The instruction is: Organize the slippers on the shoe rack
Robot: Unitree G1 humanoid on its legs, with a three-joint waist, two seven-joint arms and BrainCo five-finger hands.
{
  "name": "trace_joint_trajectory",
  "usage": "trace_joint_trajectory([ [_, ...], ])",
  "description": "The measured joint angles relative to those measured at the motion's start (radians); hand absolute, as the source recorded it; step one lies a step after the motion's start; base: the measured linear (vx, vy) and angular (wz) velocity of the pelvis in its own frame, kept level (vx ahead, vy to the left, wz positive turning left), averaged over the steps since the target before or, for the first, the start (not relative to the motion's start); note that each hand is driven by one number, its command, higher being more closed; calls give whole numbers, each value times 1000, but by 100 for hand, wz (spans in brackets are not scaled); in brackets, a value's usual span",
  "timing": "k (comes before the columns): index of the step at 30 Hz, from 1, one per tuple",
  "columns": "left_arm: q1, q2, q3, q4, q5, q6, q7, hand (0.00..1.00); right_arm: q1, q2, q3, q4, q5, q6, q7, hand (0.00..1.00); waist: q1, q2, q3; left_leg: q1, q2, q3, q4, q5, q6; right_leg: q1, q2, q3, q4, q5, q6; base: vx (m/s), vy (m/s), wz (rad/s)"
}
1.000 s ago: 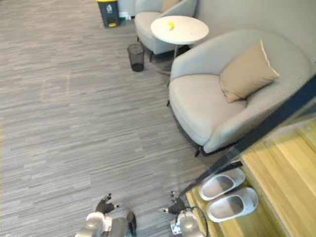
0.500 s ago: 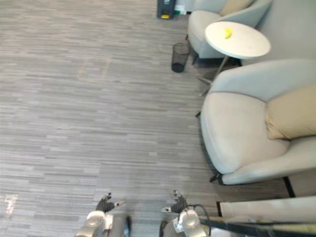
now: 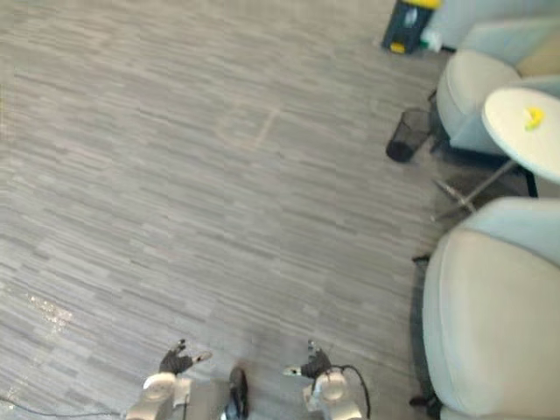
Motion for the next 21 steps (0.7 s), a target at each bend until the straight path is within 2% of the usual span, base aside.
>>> trace_joint_trajectory([
  [1, 10, 1, -1, 8, -2, 1, 0, 0, -3, -3, 0, 1, 0, -5, 0, 0, -13, 8, -1, 59, 8, -33, -38, -11, 0, -63, 27, -18, -62, -45, -32, 528, -21, 60],
  [2, 9, -7, -1, 12, -9, 1, 0, 0, -11, -9, -3, 0, 1, -11, -1, 0, -21, 16, -1, 100, 25, -63, -62, -27, -8, -122, 62, -39, -193, -63, -42, 633, -58, 66],
  [4, 5, -14, -1, 12, -18, 0, 0, 0, -17, -12, -9, 1, 1, -17, -1, 0, -26, 23, 1, 126, 46, -91, -75, -46, -20, -174, 96, -46, -352, -48, -41, 431, -81, 59],
  [5, 1, -22, -3, 12, -19, 0, -2, 0, -17, -14, -22, -2, 2, -22, -2, 0, -35, 23, 1, 149, 60, -134, -94, -64, -37, -202, 125, -34, -612, 44, -20, 416, -121, 78],
  [6, -1, -26, -4, 12, -19, -1, -2, 0, -16, -13, -26, -3, 4, -23, -2, 0, -39, 18, 1, 166, 59, -151, -104, -72, -46, -203, 123, -24, -718, 85, -13, 536, -168, 95],
  [7, -1, -27, -4, 13, -18, -1, -3, 0, -16, -11, -43, -3, 7, -22, -1, 0, -49, 13, -1, 197, 55, -176, -113, -95, -66, -210, 121, 3, -803, 163, -9, 662, -241, 95],
  [8, 10, -40, -6, 16, -18, -2, -5, 0, -17, -15, -48, -4, 3, -18, -1, 0, -64, 37, -22, 220, 84, -210, -102, -119, -87, -211, 146, 34, -761, 270, -58, 706, -250, 88],
  [9, 9, -47, -3, 16, -18, -3, -5, 0, -24, -13, -50, -5, 2, -15, -2, 0, -63, 49, -23, 218, 99, -220, -76, -117, -91, -213, 154, 29, -725, 257, -89, 736, -243, 74],
  [10, 7, -58, 0, 10, -18, -7, -5, 0, -33, -16, -58, -1, 1, -13, -3, 0, -61, 67, -22, 187, 112, -221, 21, -103, -116, -208, 156, 7, -678, 210, -94, 588, -188, 46],
  [11, 5, -72, 14, 4, -18, -7, -5, 0, -33, -24, -59, -14, 1, -8, -3, 0, -62, 82, -13, 125, 119, -209, 198, -73, -163, -175, 158, -16, -663, 169, -105, 701, -227, 45],
  [12, 10, -89, 40, -7, -18, -4, -5, 0, -22, -30, -57, -39, 1, -4, -5, 0, -63, 105, -1, 43, 145, -184, 428, 11, -206, -111, 173, -27, -677, 135, -115, 973, -252, 16],
  [13, 38, -109, 74, -56, -18, -5, -5, 0, -2, -27, -45, -60, 3, -2, -6, 0, -42, 126, 5, -68, 217, -132, 729, 128, -223, 4, 209, -22, -727, 95, -133, 956, -187, -11],
  [14, 43, -102, 77, -86, -18, -6, -6, 0, 8, -5, -38, -60, 4, 0, -6, 0, -28, 125, 11, -129, 276, -56, 885, 90, -180, 109, 222, -10, -772, 69, -141, 689, -99, -24],
  [15, 42, -100, 76, -91, -18, -6, -7, 0, 10, -2, -38, -60, 4, 0, -6, 0, -25, 122, 12, -139, 283, -45, 901, 85, -173, 126, 223, -8, -782, 65, -142, 505, -81, -14],
  [16, 44, -100, 75, -118, -19, -8, -9, 0, 12, 17, -37, -60, 4, 1, -7, 0, -13, 96, 17, -199, 303, 2, 939, 67, -148, 205, 218, 5, -832, 50, -141, 630, -78, -5],
  [17, 41, -99, 66, -147, -19, -24, -11, 0, 12, 26, -18, -54, 5, 2, -13, 0, -5, 82, 14, -320, 295, 39, 871, 21, -143, 302, 200, 10, -910, 29, -125, 855, -59, -15],
  [19, 27, -99, 65, -163, -18, -27, -15, 0, -9, 23, -19, -35, 7, 2, -14, 0, 1, 81, 19, -409, 244, 53, 617, -2, -137, 371, 173, 12, -952, 13, -106, 810, 94, -20],
  [20, 20, -99, 62, -166, -19, -29, -20, 0, -15, 19, -19, -30, 6, 6, -14, 0, 15, 67, 27, -423, 166, 21, 328, 53, -130, 419, 132, 13, -963, -13, -91, 759, 227, -33],
  [21, 23, -100, 48, -173, -20, -36, -20, 0, -12, 10, -20, -25, 6, 5, -14, 0, 34, 77, 25, -411, 119, -35, 90, 182, -145, 460, 121, 31, -976, -28, -79, 622, 225, -36],
])
